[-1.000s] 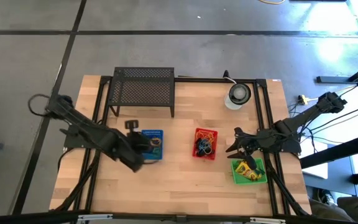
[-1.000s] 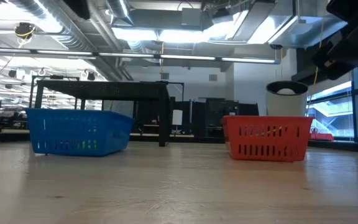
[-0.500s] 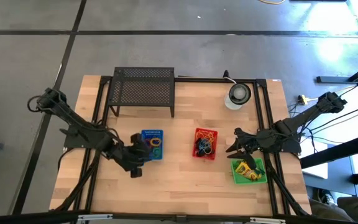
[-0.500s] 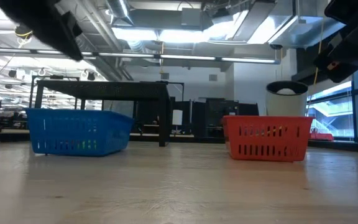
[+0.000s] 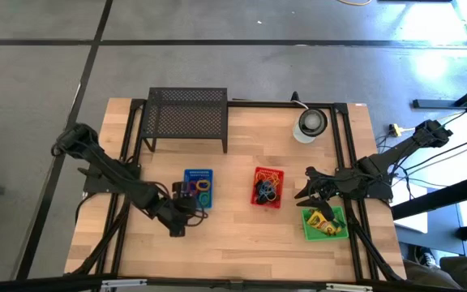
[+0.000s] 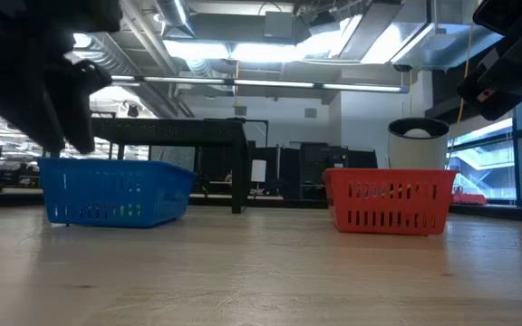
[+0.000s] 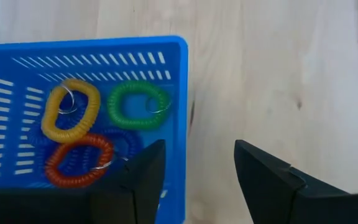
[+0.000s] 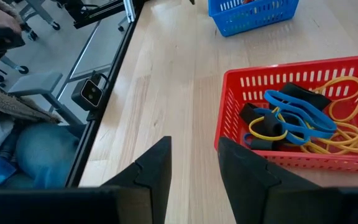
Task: Pick & Place Office Desk Supplies
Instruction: Put the blue bin with wrist bands on the shelf
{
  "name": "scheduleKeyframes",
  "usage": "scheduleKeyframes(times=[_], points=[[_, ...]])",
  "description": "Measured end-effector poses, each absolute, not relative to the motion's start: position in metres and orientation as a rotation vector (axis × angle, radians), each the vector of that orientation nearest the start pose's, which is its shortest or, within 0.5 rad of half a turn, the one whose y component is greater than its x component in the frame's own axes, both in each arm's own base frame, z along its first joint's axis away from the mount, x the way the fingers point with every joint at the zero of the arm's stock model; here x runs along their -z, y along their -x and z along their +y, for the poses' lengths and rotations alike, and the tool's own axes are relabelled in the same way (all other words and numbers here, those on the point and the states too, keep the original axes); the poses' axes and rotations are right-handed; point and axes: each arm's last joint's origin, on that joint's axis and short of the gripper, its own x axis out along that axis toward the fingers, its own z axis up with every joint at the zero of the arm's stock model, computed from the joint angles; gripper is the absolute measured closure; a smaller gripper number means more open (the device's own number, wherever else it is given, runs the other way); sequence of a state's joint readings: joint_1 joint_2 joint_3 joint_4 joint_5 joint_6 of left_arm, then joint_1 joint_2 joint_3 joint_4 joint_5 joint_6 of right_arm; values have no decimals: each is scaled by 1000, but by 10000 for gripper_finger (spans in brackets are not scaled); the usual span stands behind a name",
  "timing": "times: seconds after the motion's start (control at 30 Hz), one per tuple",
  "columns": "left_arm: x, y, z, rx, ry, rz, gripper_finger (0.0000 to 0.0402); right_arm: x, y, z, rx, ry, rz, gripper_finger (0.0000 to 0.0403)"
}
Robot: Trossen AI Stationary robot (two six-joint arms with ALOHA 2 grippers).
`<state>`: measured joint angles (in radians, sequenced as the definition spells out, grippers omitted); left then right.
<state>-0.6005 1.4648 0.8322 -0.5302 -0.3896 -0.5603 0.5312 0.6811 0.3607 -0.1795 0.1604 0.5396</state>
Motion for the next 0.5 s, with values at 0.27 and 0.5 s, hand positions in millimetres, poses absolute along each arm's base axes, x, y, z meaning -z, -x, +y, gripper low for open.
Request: scheduleKeyframes(times=[0.27, 0.5], points=[[-162, -228, -143, -81, -181, 1089, 215, -203, -132, 72, -225, -353, 555, 270], [-154, -231, -143, -115, -229, 1086, 255, -203, -132, 72, -224, -355, 555, 270]])
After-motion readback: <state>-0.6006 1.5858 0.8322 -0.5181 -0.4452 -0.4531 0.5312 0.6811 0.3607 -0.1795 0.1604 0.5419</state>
